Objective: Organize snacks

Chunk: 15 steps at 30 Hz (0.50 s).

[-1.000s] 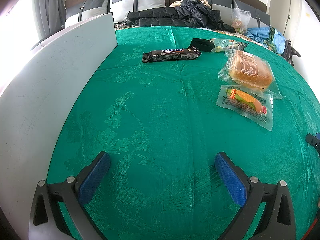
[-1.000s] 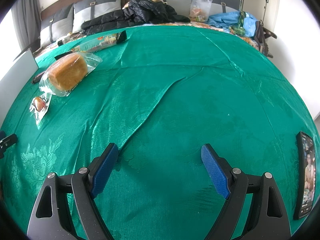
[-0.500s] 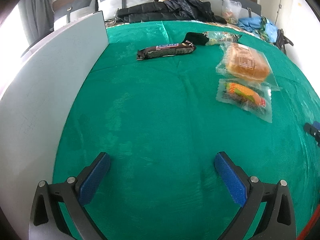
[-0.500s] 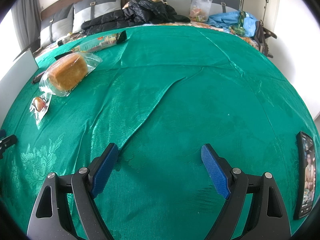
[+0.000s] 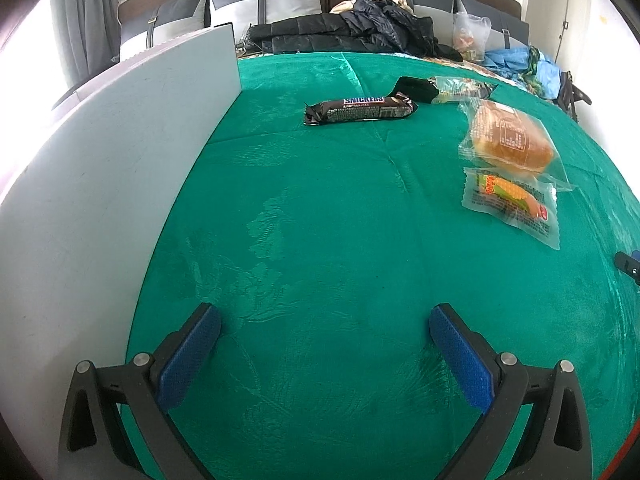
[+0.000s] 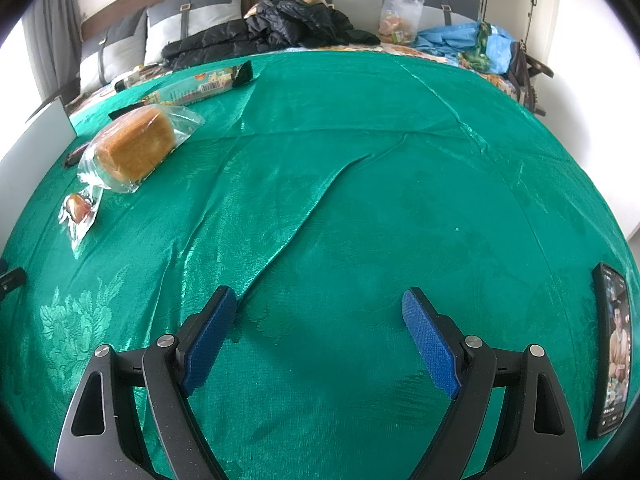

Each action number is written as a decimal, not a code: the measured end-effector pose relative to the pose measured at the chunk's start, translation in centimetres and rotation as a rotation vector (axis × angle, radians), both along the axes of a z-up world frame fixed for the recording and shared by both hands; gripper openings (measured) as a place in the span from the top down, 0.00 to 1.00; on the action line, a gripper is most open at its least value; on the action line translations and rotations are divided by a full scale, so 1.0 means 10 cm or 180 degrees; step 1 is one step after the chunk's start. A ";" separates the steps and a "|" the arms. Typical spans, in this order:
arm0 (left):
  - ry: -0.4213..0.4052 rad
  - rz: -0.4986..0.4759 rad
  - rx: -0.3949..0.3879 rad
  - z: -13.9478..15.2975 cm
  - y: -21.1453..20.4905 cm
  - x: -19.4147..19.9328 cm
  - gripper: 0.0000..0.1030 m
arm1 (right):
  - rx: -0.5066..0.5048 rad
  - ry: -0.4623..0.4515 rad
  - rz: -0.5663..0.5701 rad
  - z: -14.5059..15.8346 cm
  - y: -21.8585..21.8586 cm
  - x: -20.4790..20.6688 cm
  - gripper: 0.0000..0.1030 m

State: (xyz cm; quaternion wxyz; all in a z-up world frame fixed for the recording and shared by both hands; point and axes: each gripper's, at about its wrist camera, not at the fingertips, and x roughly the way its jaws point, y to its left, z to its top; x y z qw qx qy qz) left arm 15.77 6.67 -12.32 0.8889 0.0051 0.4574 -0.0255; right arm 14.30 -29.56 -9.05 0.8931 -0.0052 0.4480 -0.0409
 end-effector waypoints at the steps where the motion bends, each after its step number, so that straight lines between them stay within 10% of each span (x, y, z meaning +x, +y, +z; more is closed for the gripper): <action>1: 0.0001 0.0000 0.0000 0.00 0.00 0.00 0.00 | 0.0014 0.0006 -0.0042 0.00 -0.01 0.01 0.11; 7: 0.0001 0.0003 0.0000 0.00 0.00 0.00 0.00 | 0.0251 0.0216 -0.0345 0.05 0.23 0.41 0.11; 15: 0.0000 0.0004 -0.0002 0.01 0.00 0.00 0.00 | 0.0046 0.0240 0.0388 0.12 1.29 0.82 0.14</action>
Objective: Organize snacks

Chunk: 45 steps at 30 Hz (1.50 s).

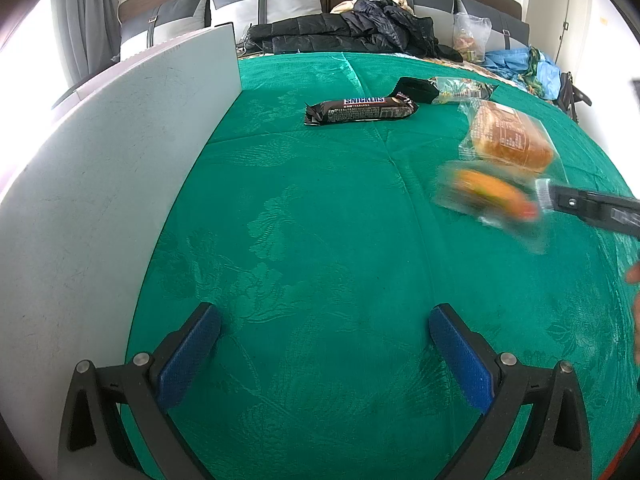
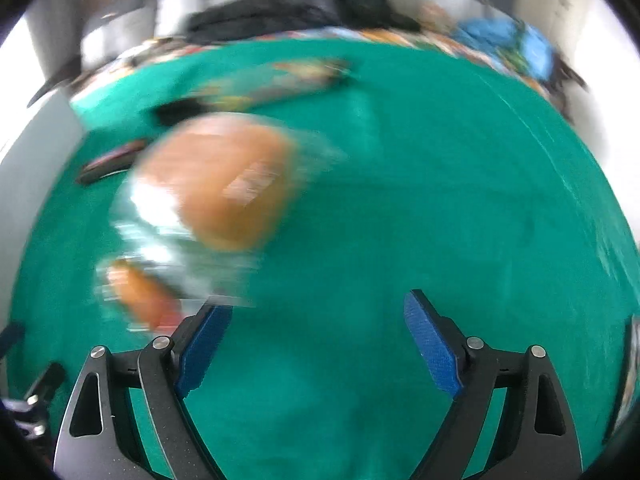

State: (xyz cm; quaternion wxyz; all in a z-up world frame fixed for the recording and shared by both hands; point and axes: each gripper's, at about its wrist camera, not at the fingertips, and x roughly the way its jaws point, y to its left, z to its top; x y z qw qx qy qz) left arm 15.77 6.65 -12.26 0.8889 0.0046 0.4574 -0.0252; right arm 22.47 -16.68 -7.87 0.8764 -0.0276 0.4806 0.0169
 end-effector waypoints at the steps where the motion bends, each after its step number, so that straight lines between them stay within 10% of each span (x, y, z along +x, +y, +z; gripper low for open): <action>1: 0.0000 0.0000 0.0001 0.00 0.00 0.00 0.00 | 0.0208 -0.0076 0.0322 0.05 0.11 -0.08 0.14; 5: -0.0001 0.0001 0.0002 0.00 0.00 0.00 0.00 | 0.0207 -0.0299 0.0984 0.23 0.23 -0.46 0.14; 20: -0.0001 0.0003 0.0003 0.00 0.00 -0.01 0.00 | 0.0011 -0.0183 -0.0013 -0.07 -0.98 -0.72 0.12; 45: -0.0004 0.0005 0.0004 0.00 0.00 -0.01 0.00 | -0.0016 -0.0209 -0.0013 -0.08 -0.92 -0.73 0.10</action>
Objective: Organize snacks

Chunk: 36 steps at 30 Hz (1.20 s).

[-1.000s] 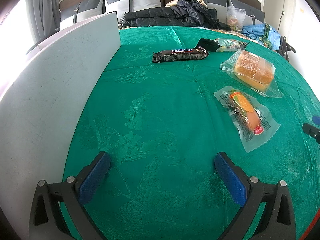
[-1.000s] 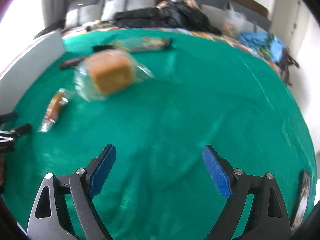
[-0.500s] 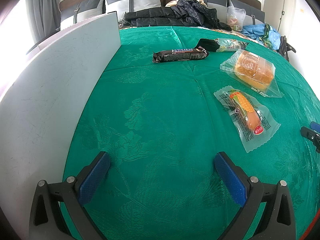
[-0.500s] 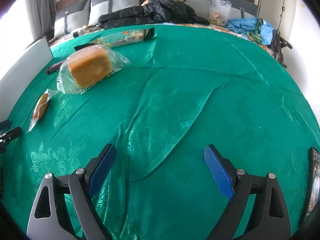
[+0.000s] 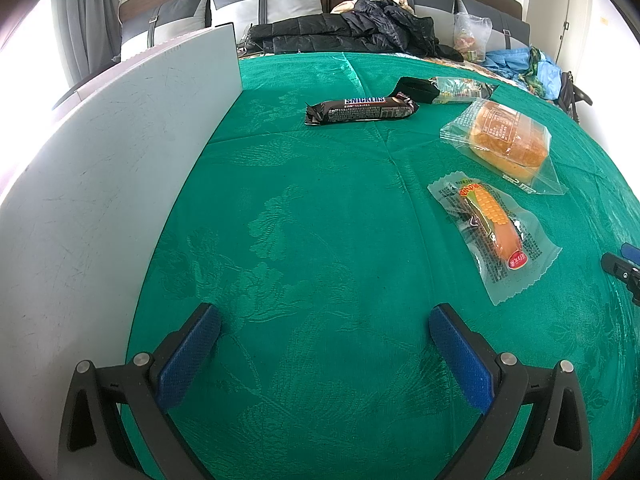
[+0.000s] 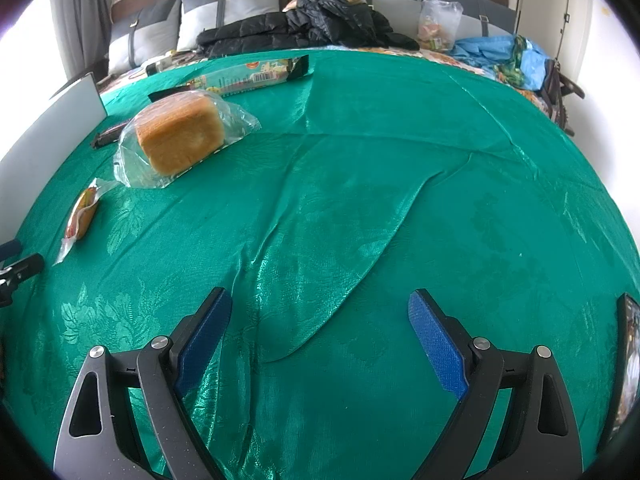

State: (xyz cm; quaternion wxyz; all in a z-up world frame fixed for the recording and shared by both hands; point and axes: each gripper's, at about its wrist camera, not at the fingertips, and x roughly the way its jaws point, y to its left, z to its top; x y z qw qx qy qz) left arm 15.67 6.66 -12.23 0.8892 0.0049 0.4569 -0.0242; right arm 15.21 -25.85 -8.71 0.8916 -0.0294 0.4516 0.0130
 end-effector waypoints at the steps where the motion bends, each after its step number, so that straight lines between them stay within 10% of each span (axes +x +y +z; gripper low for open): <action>1: 0.0000 0.0001 0.0000 0.00 0.00 0.00 0.00 | -0.0002 0.0000 0.0001 0.00 0.00 0.00 0.10; 13: 0.0233 -0.0202 -0.0759 0.48 -0.51 0.28 0.01 | -0.0004 0.0000 0.0000 0.00 0.02 0.00 0.10; 22: 0.0578 0.0032 -0.0166 0.11 -1.00 0.68 0.07 | -0.0004 0.0001 -0.0001 -0.01 0.03 0.01 0.10; 24: 0.0480 0.0085 -0.0123 0.11 -1.01 0.64 0.13 | -0.0005 0.0001 -0.0001 -0.01 0.03 0.01 0.10; 28: 0.0311 -0.0012 0.0049 0.16 -0.99 0.56 0.57 | -0.0003 0.0001 -0.0002 -0.01 0.03 0.01 0.10; 36: 0.0165 -0.0294 0.0197 0.36 -0.70 0.27 0.77 | -0.0006 0.0001 -0.0002 -0.01 0.04 0.01 0.10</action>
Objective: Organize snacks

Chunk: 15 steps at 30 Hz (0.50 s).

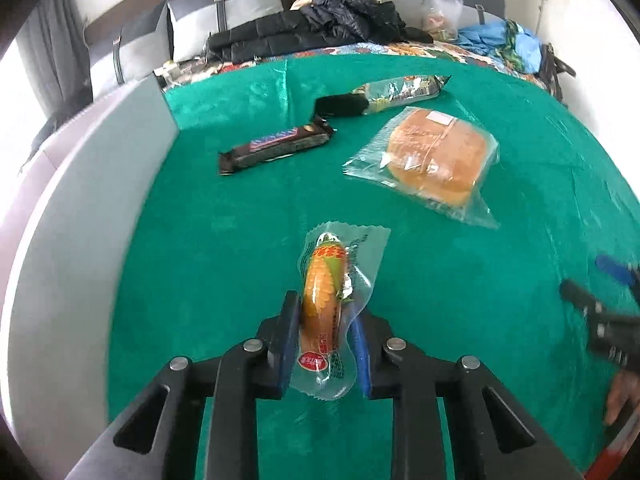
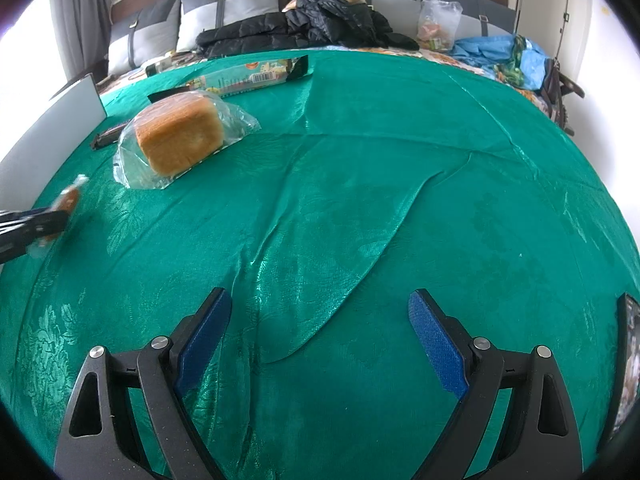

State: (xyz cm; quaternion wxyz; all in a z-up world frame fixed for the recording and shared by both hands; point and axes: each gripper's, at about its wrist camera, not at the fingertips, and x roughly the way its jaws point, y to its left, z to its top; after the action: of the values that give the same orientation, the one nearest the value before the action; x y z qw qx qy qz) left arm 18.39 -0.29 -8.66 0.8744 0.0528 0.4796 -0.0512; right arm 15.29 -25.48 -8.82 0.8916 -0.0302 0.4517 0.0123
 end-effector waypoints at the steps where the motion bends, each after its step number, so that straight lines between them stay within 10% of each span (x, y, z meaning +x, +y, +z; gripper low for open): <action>1: 0.0026 -0.0004 -0.0002 0.00 0.04 0.00 0.78 | 0.0000 0.0000 0.0000 0.00 0.00 0.00 0.10; 6: 0.0096 -0.0139 -0.0148 -0.06 0.11 -0.12 0.65 | 0.0000 0.0000 -0.0001 0.00 0.01 0.00 0.10; 9: 0.0112 -0.0065 -0.0184 -0.12 0.09 -0.09 0.25 | -0.0001 0.0000 -0.0002 -0.01 0.01 0.00 0.10; 15: 0.0147 0.0248 -0.0203 -0.28 0.19 0.06 0.17 | 0.0000 0.0000 -0.0002 -0.01 0.01 0.00 0.10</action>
State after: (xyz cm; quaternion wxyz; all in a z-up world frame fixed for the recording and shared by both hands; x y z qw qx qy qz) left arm 19.02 1.59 -11.44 0.8657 0.0050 0.4994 -0.0337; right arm 15.26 -25.36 -8.88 0.8916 -0.0301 0.4517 0.0119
